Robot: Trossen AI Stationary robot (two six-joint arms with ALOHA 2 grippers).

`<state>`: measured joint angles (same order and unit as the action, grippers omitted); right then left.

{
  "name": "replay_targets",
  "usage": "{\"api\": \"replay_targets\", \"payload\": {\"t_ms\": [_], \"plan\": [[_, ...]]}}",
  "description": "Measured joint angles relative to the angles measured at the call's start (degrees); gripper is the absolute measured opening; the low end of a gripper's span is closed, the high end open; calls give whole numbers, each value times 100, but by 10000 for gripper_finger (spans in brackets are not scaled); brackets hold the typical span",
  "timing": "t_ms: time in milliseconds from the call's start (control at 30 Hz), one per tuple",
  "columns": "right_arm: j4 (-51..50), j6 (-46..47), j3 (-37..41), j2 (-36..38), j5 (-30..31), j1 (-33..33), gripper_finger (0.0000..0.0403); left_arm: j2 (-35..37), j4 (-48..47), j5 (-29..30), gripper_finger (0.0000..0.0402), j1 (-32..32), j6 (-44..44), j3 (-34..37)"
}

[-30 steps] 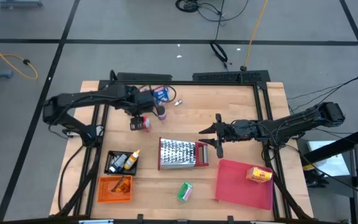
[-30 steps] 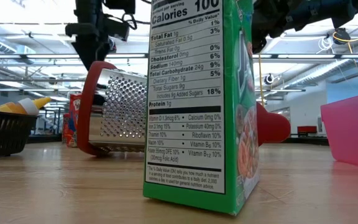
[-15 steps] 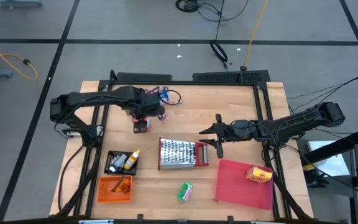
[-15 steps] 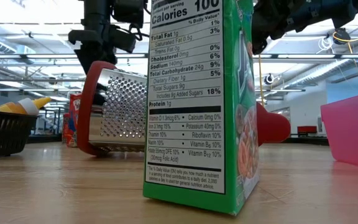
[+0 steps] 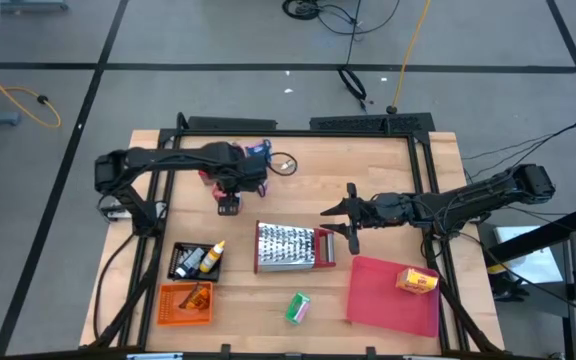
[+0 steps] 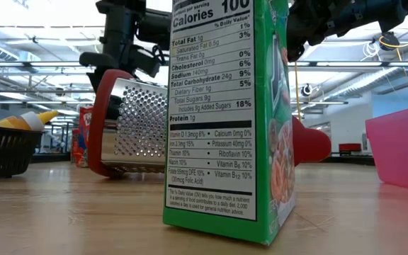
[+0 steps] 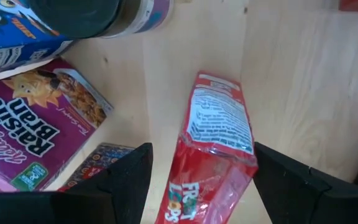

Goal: Pick & Place Kitchen Items
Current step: Put the red cereal box into the pink bin

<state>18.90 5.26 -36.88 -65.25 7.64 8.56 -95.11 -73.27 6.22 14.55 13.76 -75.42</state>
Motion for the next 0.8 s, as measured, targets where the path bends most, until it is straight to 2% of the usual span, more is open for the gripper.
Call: {"api": "replay_targets", "payload": {"t_ms": [100,200,567,700,800], "plan": [[-1,0,0,0,0,2,141,-30,-8,4,258,0,62,0],[-13,0,0,0,0,0,141,-28,-14,4,228,0,120,0],[-28,0,0,0,0,0,141,35,-198,-21,51,-4,-93,2],[58,2,0,0,1,-41,141,54,-749,-19,14,-50,-304,-159],[310,2,0,-36,-24,-152,141,101,-1055,-15,6,-143,-543,-469]]}}
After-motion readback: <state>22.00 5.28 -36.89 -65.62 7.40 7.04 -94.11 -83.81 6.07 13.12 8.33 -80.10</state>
